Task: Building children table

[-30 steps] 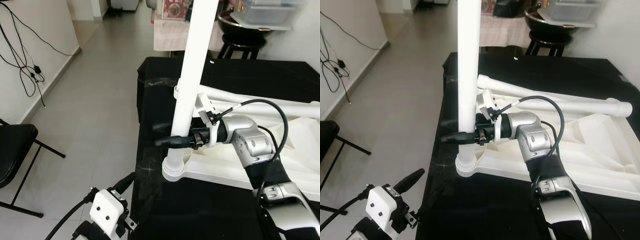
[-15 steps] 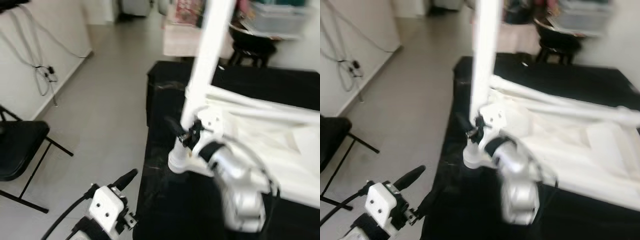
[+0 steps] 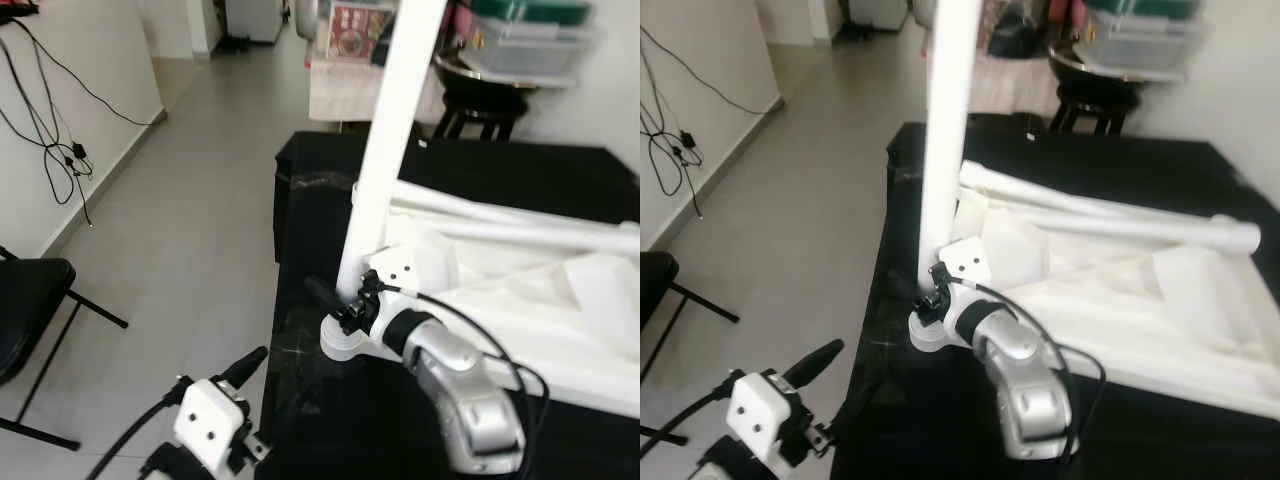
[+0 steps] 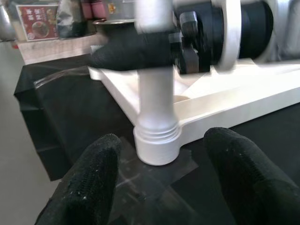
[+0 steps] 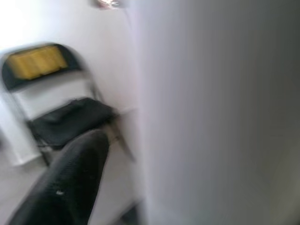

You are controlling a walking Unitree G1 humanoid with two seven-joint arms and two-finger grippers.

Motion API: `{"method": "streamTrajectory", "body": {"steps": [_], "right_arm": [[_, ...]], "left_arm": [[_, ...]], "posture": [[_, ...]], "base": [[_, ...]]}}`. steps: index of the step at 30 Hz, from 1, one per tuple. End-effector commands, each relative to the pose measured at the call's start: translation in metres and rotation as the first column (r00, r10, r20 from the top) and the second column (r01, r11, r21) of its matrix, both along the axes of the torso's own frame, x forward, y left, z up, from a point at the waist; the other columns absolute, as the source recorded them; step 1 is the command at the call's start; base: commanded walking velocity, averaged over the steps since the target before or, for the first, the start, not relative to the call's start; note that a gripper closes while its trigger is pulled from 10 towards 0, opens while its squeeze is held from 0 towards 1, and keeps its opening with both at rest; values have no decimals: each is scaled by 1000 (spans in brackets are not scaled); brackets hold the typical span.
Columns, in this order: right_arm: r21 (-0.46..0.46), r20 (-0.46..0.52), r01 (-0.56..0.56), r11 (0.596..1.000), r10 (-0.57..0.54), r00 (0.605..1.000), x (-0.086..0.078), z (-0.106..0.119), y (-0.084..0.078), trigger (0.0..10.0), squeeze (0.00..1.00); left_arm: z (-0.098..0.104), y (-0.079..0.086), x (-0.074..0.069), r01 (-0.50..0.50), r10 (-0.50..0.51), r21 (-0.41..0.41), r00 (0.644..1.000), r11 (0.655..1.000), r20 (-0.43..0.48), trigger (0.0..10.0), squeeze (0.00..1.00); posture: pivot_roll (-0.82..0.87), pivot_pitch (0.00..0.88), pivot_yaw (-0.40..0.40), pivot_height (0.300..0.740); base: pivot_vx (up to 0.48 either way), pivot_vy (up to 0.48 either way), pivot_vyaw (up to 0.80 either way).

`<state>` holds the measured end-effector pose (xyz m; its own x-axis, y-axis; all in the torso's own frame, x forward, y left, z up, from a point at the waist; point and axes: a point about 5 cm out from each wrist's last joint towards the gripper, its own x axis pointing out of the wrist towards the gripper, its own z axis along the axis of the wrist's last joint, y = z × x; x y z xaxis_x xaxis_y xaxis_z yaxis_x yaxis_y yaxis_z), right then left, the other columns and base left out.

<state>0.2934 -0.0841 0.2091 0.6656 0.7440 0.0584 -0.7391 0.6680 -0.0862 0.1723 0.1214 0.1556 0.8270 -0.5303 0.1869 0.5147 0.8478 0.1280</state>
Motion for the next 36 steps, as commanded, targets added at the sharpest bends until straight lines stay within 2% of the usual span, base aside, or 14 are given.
{"method": "streamTrajectory", "body": {"steps": [1, 4, 6, 7, 8, 10, 16, 21, 22, 23, 24, 25, 30, 36], "right_arm": [[6, 26, -164, 986, 164, 986, -1, 9, 6, 10000, 1000], [-54, 49, -309, 950, 312, 949, 1, 17, 1, 10000, 1000], [-105, 60, -403, 909, 410, 910, 2, 21, -2, 10000, 914], [-150, 40, -492, 858, 502, 864, 6, 24, -7, 10000, 0], [-169, -1, -577, 799, 586, 810, 11, 26, -10, 10000, 0], [-169, -30, -627, 760, 632, 774, 14, 28, -12, 10000, 0], [-207, -117, -686, 697, 679, 725, 31, 22, -16, 10000, 0], [-184, -127, -697, 693, 687, 716, 37, 22, -15, 10000, 0], [-176, -129, -711, 681, 700, 703, 38, 24, -14, 627, 0], [-169, -130, -720, 673, 709, 693, 40, 25, -14, 2039, 0], [-169, -130, -720, 673, 709, 693, 40, 25, -14, 2039, 0], [-166, -132, -730, 663, 719, 683, 40, 26, -14, 0, 0], [-159, -118, -746, 646, 738, 664, 41, 28, -18, 0, 0], [-154, -88, -717, 680, 714, 695, 39, 28, -28, 0, 0]], "left_arm": [[-5, 0, -2, -2, 1, -5, 1000, 1000, -24, 10000, 0], [-5, -1, -2, 0, 0, -6, 1000, 1000, -24, 10000, 0], [-5, -1, -2, 1, -1, -6, 1000, 1000, -25, 10000, 0], [-4, -1, -3, 1, -1, -7, 1000, 1000, -25, 10000, 0], [-4, -2, -3, 1, -1, -8, 1000, 1000, -25, 10000, 0], [-4, -2, -4, 0, -1, -9, 1000, 1000, -26, 10000, 0], [-3, -3, -6, -1, 1, -9, 1000, 1000, -26, 10000, 0], [-2, -3, -7, -1, 1, -8, 1000, 1000, -27, 10000, 0], [-2, -3, -8, -1, 0, -8, 1000, 1000, -28, 10000, 0], [-2, -3, -8, -1, 0, -8, 1000, 1000, -29, 10000, 0], [-2, -3, -8, -1, 0, -8, 1000, 1000, -29, 10000, 0], [-2, -3, -9, 0, 0, -8, 1000, 1000, -30, 10000, 0], [-2, -4, -9, 0, 0, -9, 1000, 1000, -31, 10000, 0], [-2, -4, -8, -1, 0, -10, 1000, 1000, -30, 10000, 0]], "posture": [[-11, 141, -65, 740], [-11, 141, -65, 740], [-7, 144, -63, 740], [-3, 147, -65, 740], [5, 152, -65, 740], [5, 152, -65, 740], [19, 164, -70, 740], [28, 169, -70, 740], [27, 170, -71, 740], [27, 170, -71, 740], [27, 170, -71, 740], [26, 173, -74, 740], [23, 174, -72, 740], [16, 171, -69, 740]], "base": [[0, 0, 0], [0, 0, 0], [0, 0, 0], [0, 0, 0], [0, 0, 0], [0, 0, 0], [0, 0, 0], [0, 0, 0], [0, 0, 0], [0, 0, 0], [0, 0, 0], [0, 0, 0], [0, 0, 0], [0, 0, 0]]}}
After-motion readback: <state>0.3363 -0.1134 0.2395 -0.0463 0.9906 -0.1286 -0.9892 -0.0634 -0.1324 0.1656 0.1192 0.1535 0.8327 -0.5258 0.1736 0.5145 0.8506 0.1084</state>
